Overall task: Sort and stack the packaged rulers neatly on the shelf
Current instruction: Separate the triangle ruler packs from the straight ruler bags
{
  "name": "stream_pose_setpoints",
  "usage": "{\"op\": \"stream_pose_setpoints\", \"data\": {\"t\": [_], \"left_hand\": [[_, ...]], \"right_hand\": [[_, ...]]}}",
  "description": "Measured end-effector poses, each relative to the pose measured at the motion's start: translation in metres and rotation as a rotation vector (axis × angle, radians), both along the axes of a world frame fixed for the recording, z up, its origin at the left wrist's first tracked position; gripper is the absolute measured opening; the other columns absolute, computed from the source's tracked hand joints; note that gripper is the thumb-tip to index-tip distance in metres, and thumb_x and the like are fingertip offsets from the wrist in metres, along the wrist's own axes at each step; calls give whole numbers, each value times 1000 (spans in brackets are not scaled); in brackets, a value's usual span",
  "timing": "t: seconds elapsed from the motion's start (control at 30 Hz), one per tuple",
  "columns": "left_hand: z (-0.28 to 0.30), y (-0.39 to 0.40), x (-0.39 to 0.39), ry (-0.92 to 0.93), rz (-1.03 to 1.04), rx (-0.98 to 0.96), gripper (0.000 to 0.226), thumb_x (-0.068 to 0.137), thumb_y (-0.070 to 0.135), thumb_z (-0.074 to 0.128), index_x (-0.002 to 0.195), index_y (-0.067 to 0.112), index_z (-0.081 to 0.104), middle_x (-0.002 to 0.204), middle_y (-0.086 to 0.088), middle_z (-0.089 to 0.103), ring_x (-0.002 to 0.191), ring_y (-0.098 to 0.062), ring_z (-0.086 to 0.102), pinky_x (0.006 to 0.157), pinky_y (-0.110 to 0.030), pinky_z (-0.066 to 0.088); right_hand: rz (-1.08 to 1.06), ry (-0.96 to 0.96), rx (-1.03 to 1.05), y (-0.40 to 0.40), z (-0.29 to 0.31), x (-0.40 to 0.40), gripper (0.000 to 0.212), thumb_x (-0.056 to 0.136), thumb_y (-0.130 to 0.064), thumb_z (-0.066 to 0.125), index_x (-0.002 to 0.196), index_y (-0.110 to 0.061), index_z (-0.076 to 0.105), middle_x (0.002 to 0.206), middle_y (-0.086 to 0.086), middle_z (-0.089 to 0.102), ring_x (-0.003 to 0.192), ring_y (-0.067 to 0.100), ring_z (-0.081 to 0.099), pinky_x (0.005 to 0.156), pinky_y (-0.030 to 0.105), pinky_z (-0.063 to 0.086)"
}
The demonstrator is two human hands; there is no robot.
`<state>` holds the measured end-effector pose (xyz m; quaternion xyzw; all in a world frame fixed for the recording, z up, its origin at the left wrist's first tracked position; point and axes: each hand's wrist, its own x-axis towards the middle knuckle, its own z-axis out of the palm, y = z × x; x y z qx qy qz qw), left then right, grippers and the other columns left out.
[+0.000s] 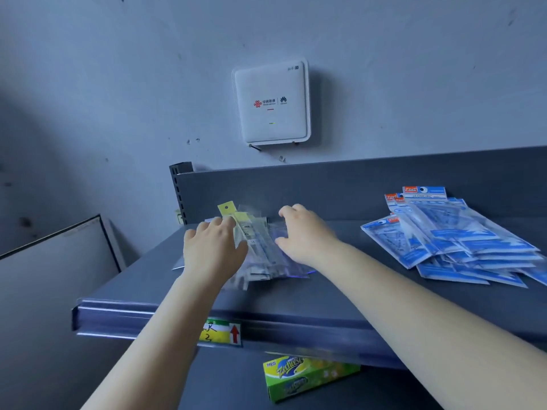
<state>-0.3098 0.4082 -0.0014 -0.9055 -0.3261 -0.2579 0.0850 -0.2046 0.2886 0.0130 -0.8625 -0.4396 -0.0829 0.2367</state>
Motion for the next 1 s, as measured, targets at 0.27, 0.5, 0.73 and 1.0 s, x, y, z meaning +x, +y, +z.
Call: {"op": "stream_pose_setpoints", "data": {"t": [0.27, 0.5, 0.73, 1.0], "left_hand": [[6, -43, 31, 23, -99, 47, 36, 91, 39, 45, 122, 19, 48, 122, 2, 55, 116, -24, 48, 93, -34, 33], [8, -138, 82, 56, -260, 102, 35, 92, 41, 42, 117, 16, 45, 116, 1, 52, 110, -24, 47, 88, -33, 31], [12, -252, 143, 69, -419, 150, 37, 93, 39, 42, 122, 17, 45, 118, 1, 53, 111, -24, 47, 89, -34, 31], [7, -365, 201, 74, -526, 116, 36, 92, 40, 43, 119, 18, 45, 116, 1, 53, 112, -23, 47, 90, -34, 32]], "right_hand": [[-76, -525, -191, -60, 3, 12, 30, 94, -28, 45, 120, -13, 44, 122, 4, 47, 114, 26, 44, 84, 34, 34], [-210, -554, -278, -158, 3, 47, 31, 94, -26, 44, 124, -16, 42, 127, 2, 46, 121, 24, 40, 94, 37, 32], [-343, -548, -342, -274, 3, 89, 43, 92, -29, 44, 133, -17, 36, 128, 3, 42, 115, 25, 41, 87, 36, 32], [-420, -490, -332, -382, -9, 134, 49, 93, -40, 44, 135, -18, 33, 132, 2, 43, 120, 26, 40, 94, 39, 32]]}}
